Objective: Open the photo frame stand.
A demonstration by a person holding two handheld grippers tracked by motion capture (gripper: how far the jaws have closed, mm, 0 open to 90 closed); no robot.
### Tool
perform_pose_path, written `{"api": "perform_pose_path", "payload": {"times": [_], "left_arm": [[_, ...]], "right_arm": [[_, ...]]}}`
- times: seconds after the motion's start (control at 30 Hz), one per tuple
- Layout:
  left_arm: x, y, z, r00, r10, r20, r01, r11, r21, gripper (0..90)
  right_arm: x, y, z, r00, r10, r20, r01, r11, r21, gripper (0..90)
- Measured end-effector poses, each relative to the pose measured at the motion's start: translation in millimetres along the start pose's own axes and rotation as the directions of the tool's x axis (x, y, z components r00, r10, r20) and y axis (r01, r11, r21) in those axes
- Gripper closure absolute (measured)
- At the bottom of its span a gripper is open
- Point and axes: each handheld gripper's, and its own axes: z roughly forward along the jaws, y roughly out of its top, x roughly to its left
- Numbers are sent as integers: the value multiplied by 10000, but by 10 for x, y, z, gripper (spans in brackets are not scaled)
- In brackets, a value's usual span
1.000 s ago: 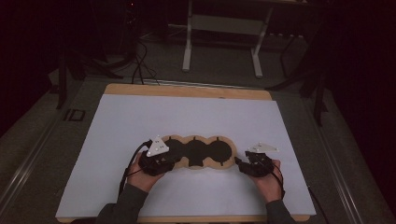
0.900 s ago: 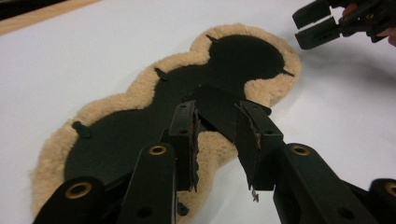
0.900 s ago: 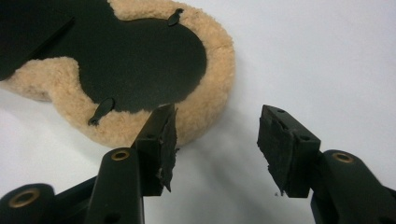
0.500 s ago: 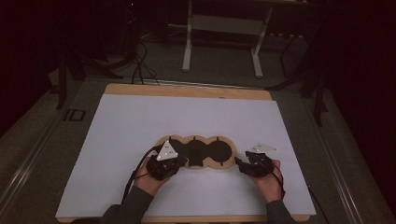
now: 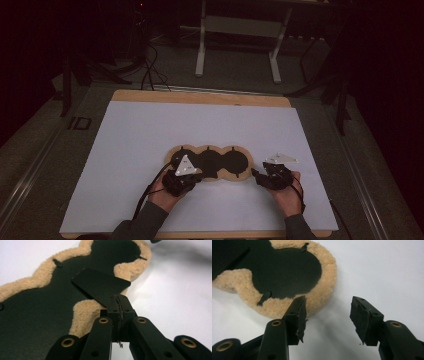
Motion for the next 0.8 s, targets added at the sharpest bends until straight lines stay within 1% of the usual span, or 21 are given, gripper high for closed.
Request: {"api": "perform_pose_path", "payload": {"times": [0.07,0.3,0.5,0.67,0.8], "left_arm": [[-5,-5,10,10000,15,7,-15,10000,39,899],[-18,-53,102,10000,66,-25,-65,9991,412,899],[-23,-71,131,10000,89,28,-90,9988,489,899],[-39,-79,147,9998,191,24,-192,9978,636,899],[-39,-91,164,9999,167,42,-169,9975,690,899]], "right_arm": [[0,0,1,10000,-3,0,3,10000,3,460],[-3,-2,0,10000,9,1,-9,10000,3,460],[-6,-3,-1,10000,10,-8,-10,10000,-4,460],[-11,-5,-3,10000,16,-7,-16,10000,-14,460],[-12,-6,-5,10000,24,-6,-24,10000,-19,460]]}}
